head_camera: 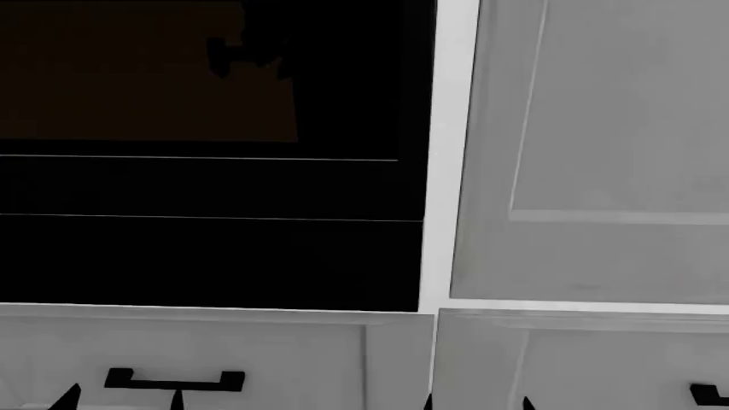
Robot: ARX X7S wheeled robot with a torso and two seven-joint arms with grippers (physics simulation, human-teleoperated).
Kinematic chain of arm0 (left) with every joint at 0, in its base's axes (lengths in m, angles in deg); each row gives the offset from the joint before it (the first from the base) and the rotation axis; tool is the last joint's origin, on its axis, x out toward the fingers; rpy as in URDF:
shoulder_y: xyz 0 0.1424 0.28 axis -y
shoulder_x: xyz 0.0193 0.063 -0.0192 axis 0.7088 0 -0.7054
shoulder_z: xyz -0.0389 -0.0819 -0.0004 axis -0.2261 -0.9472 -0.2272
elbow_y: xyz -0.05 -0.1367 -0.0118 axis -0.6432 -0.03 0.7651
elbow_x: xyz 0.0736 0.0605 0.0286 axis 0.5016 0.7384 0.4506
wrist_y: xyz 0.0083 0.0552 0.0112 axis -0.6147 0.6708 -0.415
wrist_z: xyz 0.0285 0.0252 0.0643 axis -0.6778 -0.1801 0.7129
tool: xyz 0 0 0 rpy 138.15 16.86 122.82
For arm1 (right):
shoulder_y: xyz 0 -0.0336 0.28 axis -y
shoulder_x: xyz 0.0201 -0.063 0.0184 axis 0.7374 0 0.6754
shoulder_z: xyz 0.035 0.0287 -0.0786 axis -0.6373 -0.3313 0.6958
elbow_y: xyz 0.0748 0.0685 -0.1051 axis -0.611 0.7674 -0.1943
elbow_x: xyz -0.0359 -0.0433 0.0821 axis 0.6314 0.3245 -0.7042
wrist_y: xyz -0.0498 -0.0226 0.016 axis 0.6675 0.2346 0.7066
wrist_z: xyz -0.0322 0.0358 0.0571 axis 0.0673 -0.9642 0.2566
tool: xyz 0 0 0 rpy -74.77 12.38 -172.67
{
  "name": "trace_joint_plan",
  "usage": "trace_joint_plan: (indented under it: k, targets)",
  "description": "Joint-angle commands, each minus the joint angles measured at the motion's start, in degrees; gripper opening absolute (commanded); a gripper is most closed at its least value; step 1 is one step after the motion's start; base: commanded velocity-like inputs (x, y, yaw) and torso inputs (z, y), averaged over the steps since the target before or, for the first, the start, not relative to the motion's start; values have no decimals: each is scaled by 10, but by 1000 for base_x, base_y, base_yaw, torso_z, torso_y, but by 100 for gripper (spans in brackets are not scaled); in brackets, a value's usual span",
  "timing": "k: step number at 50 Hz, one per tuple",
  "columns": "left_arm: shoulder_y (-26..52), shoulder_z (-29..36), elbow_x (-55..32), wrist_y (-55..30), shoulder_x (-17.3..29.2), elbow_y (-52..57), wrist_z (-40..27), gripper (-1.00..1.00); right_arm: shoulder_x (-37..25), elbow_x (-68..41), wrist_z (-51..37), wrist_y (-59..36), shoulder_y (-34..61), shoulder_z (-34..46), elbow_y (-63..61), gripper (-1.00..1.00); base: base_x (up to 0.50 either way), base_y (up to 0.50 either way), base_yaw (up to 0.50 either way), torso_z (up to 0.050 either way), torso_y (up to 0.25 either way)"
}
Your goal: Press the stop button on the microwave
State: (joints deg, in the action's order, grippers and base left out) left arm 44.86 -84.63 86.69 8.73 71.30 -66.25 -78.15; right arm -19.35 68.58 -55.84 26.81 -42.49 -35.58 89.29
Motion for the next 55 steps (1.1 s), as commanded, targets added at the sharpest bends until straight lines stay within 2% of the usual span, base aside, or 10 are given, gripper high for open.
trace_joint_plan:
  k: [1,17,25,33,37,38,39,45,52,55]
  targets:
    - [0,14,-12,-3,12,4,-14,100,-6,-6,-8,0,-1,8,-1,100,0,0,0,0,0]
    - [1,20,-11,-29,47,-51,-58,100,-32,-22,-43,-98,23,47,-134,100,0,0,0,0,0]
    - [-1,-49,-52,-55,93,-143,-68,100,-45,-22,-46,-193,75,62,-240,100,0,0,0,0,0]
    - [53,-87,-74,61,121,-410,-51,100,-51,-23,-57,-287,160,64,-306,100,0,0,0,0,0]
    - [156,-100,-77,220,139,-733,-20,100,-54,-14,-66,-326,210,70,-340,100,0,0,0,0,0]
    - [151,-113,-85,197,138,-750,-9,100,-55,-11,-69,-336,222,71,-349,100,0,0,0,0,0]
    - [147,-136,-105,181,136,-750,37,100,-55,-10,-71,-346,234,72,-355,100,0,0,0,0,0]
    - [109,-215,-74,126,138,-750,52,100,-58,-8,-76,-411,320,72,-385,100,0,0,0,0,0]
    - [74,-228,-2,101,132,-750,-14,100,-57,-22,-68,-487,437,64,-363,100,0,0,0,0,0]
    - [63,-240,-7,83,128,-750,8,100,-56,-22,-71,-518,477,65,-387,100,0,0,0,0,0]
